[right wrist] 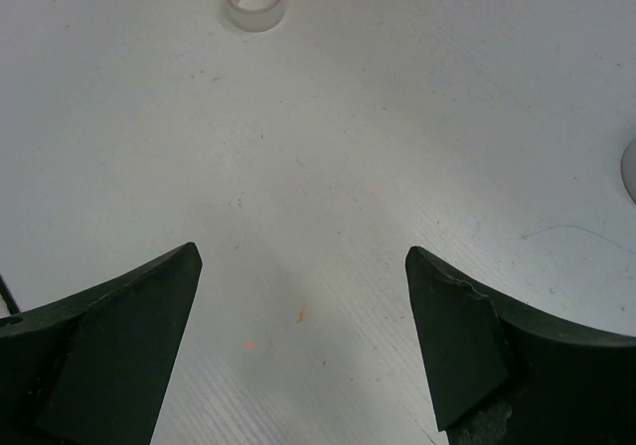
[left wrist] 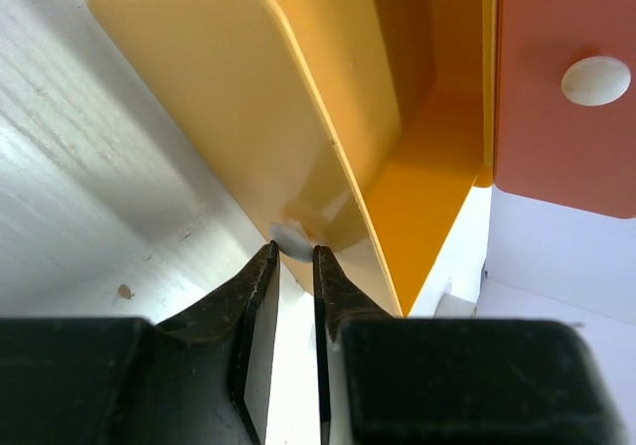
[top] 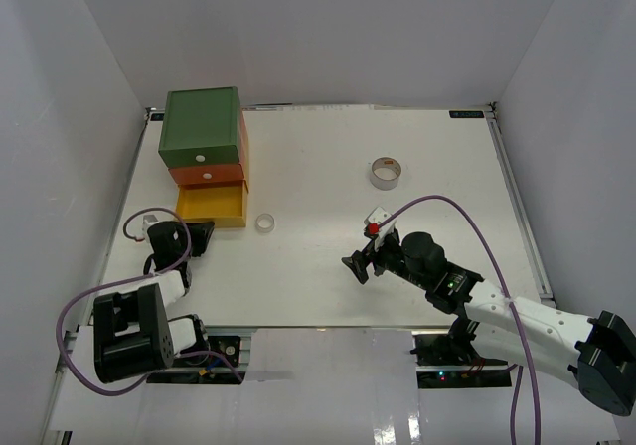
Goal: Sort the stationery into containers
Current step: Open the drawer in the storage box.
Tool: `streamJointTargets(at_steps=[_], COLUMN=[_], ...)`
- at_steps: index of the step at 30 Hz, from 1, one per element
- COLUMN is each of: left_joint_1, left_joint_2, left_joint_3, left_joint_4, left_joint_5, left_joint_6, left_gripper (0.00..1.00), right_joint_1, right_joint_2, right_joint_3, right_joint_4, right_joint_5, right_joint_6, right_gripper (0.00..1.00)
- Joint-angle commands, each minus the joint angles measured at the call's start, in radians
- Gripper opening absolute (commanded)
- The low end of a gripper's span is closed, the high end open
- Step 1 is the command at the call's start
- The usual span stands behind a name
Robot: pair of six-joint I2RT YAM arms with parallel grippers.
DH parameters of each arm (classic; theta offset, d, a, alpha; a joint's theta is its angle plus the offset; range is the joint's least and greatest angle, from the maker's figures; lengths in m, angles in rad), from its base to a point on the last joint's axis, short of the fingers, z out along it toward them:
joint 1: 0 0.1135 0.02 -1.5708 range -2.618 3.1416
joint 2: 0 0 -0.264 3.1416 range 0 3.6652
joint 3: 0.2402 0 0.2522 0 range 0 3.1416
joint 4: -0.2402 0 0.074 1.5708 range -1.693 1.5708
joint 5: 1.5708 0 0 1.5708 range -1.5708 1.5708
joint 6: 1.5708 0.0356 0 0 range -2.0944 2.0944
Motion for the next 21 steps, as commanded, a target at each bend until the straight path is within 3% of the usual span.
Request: streamJointTargets(at_steps=[1,11,21], left_joint_1=[0.005,0.005,0.003], left_joint_2=[-0.03,-0.108,-0.17], left_joint_3=[0.004,-0.001,0.004], left_joint_4=[-0.153,-0.26,-0.369], left_joint_5=[-0.03,-0.027,-0.032], left_joint_6=[0.039,0.035,0.029], left_gripper=[0.13,0.13,0.24], right_joint_1=[0.001,0.001,0.001], right_joint_2=[-0.021,-0.025,-0.016], right_joint_3=[-0.006,-0.007,-0.003], right_joint_4=[0.047,0.046,0.044], right_joint_5=[-0.011,-0.016,-0.022], right_joint_6=[0.006,0.008,0.009], right_gripper=[0.9,0.9,0.9])
